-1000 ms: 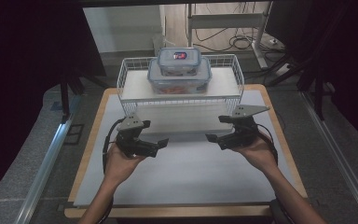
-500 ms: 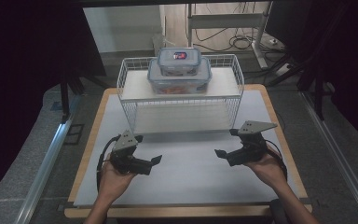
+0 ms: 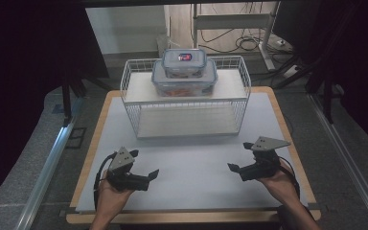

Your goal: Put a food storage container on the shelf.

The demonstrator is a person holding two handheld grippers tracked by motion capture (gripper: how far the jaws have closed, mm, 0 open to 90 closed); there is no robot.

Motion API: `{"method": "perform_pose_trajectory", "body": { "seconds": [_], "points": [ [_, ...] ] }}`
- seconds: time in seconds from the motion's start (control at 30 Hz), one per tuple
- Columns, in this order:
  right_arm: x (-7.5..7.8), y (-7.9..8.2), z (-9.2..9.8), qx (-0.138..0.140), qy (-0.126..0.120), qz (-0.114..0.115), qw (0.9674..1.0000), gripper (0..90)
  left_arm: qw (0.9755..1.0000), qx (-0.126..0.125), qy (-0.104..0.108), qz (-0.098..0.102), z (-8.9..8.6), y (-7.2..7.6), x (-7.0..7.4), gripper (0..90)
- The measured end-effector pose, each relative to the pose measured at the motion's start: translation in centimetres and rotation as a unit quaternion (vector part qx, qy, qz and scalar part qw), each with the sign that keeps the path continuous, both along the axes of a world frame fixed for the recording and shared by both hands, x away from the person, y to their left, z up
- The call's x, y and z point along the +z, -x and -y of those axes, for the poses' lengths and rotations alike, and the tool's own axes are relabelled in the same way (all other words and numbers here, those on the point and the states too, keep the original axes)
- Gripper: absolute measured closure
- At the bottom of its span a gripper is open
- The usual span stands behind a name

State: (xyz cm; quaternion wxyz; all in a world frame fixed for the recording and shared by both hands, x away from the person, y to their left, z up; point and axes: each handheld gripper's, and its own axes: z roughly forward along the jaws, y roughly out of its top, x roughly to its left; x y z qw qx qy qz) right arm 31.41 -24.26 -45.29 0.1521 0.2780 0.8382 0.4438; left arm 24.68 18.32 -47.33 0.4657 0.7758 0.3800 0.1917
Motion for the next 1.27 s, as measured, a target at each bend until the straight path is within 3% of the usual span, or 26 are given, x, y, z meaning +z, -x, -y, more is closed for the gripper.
{"method": "perform_pose_trajectory", "body": {
  "seconds": [0.17,0.3,0.43,0.6,0.87,1.1,1.27],
  "points": [
    [-1.0,0.5,0.8,-0.009,0.005,0.008,0.9999,3.3,0.9998,0.018,-0.009,0.001,-0.4,0.5,-1.4,0.0],
    [-1.7,0.8,1.4,-0.013,0.015,0.012,0.9997,3.3,0.9993,0.025,-0.029,-0.001,-0.4,1.0,-2.3,0.0],
    [-2.4,1.1,1.9,-0.016,0.015,0.003,0.9998,3.3,0.9988,0.031,-0.039,0.001,-0.6,1.4,-2.6,0.0],
    [-3.1,1.3,2.3,-0.02,0.032,0.008,0.9993,3.3,0.9984,0.036,-0.042,-0.001,-0.9,1.8,-3.0,0.0],
    [-4.5,1.2,2.9,-0.024,0.039,-0.018,0.9988,3.4,0.9961,0.039,-0.078,-0.009,-0.9,1.7,-4.1,0.0],
    [-5.4,0.6,3.1,-0.019,0.046,-0.055,0.9973,3.6,0.9948,0.044,-0.083,-0.04,-1.4,1.1,-5.2,0.0],
    [-5.6,0.5,3.0,-0.017,0.048,-0.057,0.9971,3.7,0.9947,0.045,-0.083,-0.042,-1.5,1.0,-5.2,0.0]
  ]
}}
